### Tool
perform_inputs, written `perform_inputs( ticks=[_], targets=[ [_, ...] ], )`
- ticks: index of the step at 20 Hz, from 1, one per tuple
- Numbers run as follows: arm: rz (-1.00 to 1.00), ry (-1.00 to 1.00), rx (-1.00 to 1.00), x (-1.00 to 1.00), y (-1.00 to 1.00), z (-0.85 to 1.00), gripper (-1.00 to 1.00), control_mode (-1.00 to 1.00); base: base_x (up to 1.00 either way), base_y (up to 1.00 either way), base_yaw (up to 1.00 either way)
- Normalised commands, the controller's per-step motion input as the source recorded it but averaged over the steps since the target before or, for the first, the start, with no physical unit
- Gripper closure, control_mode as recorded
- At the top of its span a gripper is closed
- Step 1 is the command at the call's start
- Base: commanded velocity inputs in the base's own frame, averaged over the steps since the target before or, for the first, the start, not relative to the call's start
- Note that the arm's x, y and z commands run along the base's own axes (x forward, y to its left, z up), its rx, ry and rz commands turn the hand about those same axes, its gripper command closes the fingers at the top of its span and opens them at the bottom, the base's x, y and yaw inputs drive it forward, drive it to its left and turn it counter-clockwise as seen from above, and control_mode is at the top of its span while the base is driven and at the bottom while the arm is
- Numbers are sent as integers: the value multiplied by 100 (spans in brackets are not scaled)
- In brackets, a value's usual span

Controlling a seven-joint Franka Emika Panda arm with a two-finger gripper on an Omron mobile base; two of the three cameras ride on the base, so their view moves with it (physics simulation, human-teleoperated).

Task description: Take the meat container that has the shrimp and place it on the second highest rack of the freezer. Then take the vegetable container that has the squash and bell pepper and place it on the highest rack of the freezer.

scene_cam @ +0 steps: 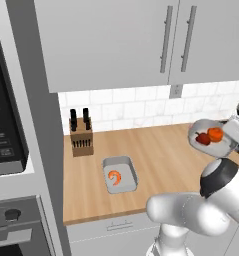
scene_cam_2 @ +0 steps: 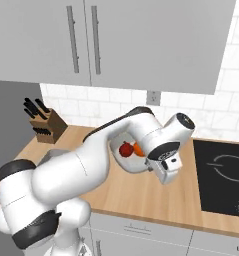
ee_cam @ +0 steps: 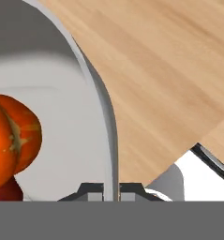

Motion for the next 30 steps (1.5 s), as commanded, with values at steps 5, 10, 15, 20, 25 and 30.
perform_inputs(
  ticks=[5,10,15,20,25,30],
  targets=[
    [30,-7,3,-8,49,100,100,-100,0,0,0],
    [27,-6,0,-7,64,92,100,-100,0,0,0],
    [25,-4,0,-16,74,62,100,-100,0,0,0],
    [26,-5,0,-28,72,43,100,-100,0,0,0],
    [26,-5,0,-36,72,29,100,-100,0,0,0],
    [29,-2,0,-30,71,31,100,-100,0,0,0]
  ],
)
